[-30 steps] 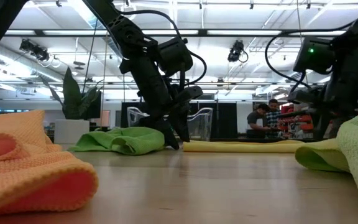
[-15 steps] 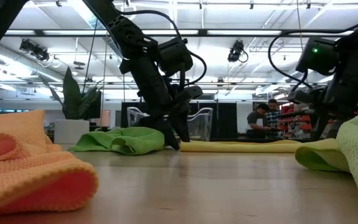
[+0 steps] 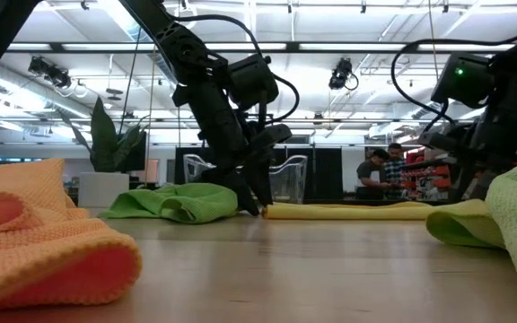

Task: Fold microfiber towels
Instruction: Fold the yellow towel

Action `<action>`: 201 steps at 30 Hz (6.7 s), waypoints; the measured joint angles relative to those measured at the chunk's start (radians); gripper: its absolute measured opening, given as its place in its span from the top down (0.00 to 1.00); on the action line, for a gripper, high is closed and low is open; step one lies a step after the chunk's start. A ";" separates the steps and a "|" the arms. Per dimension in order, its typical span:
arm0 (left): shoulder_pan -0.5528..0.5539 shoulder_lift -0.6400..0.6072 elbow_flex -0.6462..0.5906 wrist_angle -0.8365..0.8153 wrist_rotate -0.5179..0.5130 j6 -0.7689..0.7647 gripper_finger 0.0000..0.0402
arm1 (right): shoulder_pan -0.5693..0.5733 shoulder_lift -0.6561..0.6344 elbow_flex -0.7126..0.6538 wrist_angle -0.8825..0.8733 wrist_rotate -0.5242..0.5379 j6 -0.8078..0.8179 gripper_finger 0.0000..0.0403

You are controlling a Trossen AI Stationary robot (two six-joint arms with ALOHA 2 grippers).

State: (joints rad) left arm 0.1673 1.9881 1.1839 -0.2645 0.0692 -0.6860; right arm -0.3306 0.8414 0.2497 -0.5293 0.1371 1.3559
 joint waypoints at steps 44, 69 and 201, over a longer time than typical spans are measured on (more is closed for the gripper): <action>-0.001 0.000 -0.001 0.004 0.000 -0.010 0.64 | -0.009 0.087 0.005 0.080 -0.126 -0.021 0.73; 0.046 0.001 0.000 -0.013 0.018 -0.017 0.68 | -0.006 0.245 0.004 0.328 -0.182 0.013 0.73; 0.031 -0.518 0.000 -0.459 -0.294 -0.035 0.90 | 0.150 0.918 0.739 0.560 -0.277 -0.440 0.79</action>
State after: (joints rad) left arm 0.1978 1.4704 1.1839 -0.7235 -0.2249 -0.7211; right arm -0.1803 1.7596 0.9886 0.0304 -0.1396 0.9157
